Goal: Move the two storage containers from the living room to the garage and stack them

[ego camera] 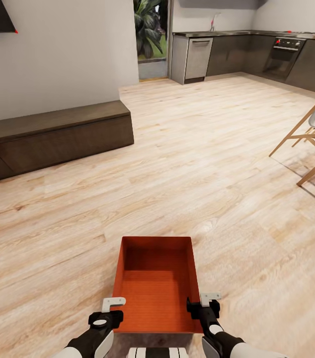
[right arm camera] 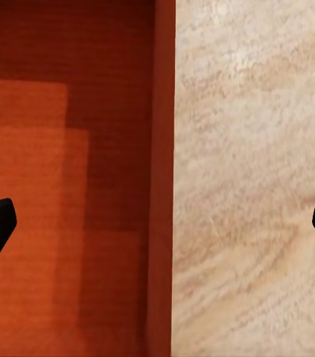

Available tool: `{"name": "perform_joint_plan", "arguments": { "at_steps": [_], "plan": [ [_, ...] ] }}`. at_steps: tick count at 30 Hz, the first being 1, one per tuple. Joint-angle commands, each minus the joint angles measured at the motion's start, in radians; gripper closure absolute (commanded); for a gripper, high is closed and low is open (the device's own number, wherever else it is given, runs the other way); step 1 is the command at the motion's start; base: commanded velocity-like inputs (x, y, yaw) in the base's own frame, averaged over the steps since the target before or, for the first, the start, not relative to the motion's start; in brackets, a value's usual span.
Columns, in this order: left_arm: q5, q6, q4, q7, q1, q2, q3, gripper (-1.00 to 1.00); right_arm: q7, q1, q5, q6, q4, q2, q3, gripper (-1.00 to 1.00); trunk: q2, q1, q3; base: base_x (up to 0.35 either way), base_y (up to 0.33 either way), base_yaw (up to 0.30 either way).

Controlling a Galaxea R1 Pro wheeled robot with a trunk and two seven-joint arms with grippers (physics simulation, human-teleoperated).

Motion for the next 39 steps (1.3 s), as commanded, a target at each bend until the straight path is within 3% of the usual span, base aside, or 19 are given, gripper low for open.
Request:
{"name": "perform_joint_plan", "arguments": {
  "at_steps": [1, 39],
  "plan": [
    [0.010, 0.000, 0.000, 0.005, 0.000, 0.000, -0.008, -1.00, -0.003, -0.001, -0.008, -0.003, 0.001, 0.000, 0.009, -1.00, 0.000, 0.000, -0.001, 0.000, 0.000, 0.000],
    [0.010, 0.000, 0.000, 0.005, 0.000, 0.000, -0.008, -1.00, -0.005, -0.001, -0.007, -0.001, 0.000, 0.001, 0.009, -1.00, 0.000, 0.000, -0.001, 0.000, 0.000, 0.000]
  ]
}}
